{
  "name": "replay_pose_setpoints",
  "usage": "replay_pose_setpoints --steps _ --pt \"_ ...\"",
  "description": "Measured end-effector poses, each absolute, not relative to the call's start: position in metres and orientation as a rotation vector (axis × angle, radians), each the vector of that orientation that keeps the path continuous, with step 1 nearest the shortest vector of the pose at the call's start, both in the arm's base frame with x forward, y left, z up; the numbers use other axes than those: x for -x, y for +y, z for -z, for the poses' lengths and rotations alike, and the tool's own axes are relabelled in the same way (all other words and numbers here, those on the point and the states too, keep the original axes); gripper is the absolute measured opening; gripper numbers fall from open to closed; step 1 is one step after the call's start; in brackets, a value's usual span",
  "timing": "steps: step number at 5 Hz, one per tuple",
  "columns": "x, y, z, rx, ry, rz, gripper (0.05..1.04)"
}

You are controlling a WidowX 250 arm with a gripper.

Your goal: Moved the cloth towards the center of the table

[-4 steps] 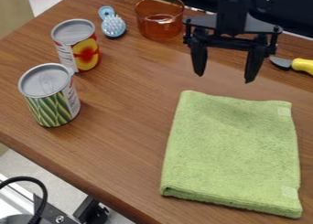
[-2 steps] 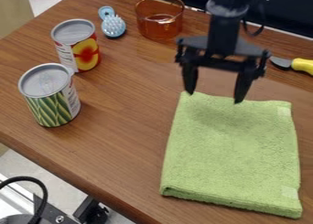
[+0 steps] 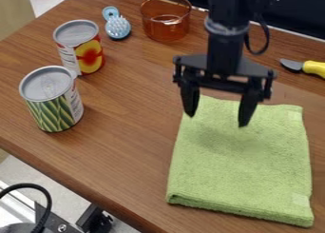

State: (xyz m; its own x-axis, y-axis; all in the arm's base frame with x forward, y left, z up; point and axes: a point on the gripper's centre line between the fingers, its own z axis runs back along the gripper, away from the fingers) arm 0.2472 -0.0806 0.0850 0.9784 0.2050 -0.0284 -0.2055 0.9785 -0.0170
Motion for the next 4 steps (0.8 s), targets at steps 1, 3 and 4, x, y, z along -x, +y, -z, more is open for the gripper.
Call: replay_pose_setpoints --steps 1,3,4 --pt "-0.2364 -0.0873 -0.0771 0.017 0.053 -0.210 0.950" --pt "-0.2376 -0.0897 -0.0776 0.074 0.018 -0.217 0.390" --pt "-0.2361 -0.0922 -0.0785 0.068 0.009 -0.234 0.169"
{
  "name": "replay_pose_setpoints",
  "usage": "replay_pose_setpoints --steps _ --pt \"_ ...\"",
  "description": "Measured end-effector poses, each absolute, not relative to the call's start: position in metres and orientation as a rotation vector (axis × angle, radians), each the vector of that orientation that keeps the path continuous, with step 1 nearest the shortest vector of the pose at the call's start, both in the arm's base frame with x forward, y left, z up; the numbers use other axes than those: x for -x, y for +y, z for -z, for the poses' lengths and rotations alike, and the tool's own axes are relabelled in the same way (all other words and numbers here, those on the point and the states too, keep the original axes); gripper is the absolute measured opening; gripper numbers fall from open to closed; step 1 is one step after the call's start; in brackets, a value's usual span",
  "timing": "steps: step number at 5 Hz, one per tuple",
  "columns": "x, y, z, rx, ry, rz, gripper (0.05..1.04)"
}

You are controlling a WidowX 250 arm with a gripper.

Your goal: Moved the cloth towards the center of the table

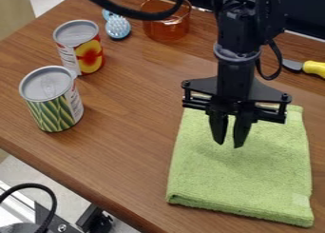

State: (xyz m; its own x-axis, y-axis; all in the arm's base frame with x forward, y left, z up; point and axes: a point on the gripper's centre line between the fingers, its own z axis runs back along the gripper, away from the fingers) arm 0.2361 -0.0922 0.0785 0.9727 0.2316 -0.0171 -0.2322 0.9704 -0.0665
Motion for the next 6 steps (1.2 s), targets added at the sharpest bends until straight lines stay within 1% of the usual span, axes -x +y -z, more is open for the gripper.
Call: replay_pose_setpoints --steps 1,2,3,4,5,6 --pt "-0.232 -0.098 -0.060 0.029 0.039 -0.221 0.056" --pt "-0.230 -0.099 -0.053 0.038 0.037 -0.224 0.053" --pt "-0.233 -0.097 -0.045 0.028 0.071 -0.207 0.053" --pt "-0.237 -0.095 -0.044 0.018 0.058 -0.199 0.053" --pt "-0.251 -0.091 -0.044 -0.015 -0.002 -0.187 0.053" --pt "-0.267 -0.085 -0.044 -0.074 -0.044 -0.108 0.053"
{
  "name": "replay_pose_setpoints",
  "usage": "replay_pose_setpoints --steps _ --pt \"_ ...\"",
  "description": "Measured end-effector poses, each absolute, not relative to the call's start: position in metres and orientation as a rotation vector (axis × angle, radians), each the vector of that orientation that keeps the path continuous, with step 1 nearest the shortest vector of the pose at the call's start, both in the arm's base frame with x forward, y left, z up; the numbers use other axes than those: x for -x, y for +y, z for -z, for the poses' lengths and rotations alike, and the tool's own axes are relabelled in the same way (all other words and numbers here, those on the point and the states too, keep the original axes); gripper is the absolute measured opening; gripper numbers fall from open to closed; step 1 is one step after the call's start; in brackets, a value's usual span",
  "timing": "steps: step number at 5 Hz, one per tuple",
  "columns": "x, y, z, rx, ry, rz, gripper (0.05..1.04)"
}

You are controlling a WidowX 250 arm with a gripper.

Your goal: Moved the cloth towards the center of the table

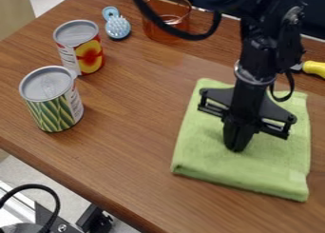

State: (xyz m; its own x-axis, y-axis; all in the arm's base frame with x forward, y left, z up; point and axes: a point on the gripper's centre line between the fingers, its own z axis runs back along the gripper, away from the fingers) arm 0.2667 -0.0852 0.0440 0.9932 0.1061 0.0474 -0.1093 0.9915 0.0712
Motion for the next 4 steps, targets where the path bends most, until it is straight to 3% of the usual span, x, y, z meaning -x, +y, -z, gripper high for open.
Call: replay_pose_setpoints --steps 1,4 --pt "-0.280 -0.073 -0.045 -0.114 -0.113 -0.035 0.053" --pt "-0.306 -0.034 -0.044 -0.192 -0.077 0.144 0.053"
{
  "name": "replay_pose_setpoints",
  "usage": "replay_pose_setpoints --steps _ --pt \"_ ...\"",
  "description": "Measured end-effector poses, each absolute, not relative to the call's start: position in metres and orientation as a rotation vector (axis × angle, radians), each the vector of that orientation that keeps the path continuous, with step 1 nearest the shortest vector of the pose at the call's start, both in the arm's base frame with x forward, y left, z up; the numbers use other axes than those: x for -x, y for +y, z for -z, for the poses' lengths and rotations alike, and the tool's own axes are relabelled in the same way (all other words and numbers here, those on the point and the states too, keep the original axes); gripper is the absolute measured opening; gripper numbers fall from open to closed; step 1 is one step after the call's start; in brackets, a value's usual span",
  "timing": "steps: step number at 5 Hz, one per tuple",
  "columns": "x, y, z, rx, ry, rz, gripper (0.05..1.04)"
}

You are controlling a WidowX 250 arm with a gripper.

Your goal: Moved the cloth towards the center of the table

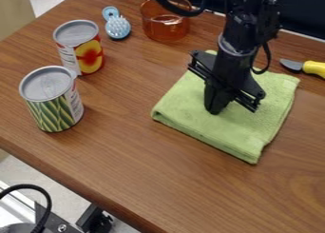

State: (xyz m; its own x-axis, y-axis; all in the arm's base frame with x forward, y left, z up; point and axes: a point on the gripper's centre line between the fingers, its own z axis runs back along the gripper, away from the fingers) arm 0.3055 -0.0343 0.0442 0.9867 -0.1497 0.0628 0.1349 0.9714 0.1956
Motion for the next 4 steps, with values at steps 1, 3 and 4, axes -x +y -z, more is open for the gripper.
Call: replay_pose_setpoints --steps 1,3,4 --pt "-0.309 -0.022 -0.045 -0.216 -0.079 0.149 0.053" --pt "-0.312 0.003 -0.046 -0.228 -0.059 0.157 0.053" --pt "-0.313 0.005 -0.047 -0.205 -0.052 0.164 0.053"
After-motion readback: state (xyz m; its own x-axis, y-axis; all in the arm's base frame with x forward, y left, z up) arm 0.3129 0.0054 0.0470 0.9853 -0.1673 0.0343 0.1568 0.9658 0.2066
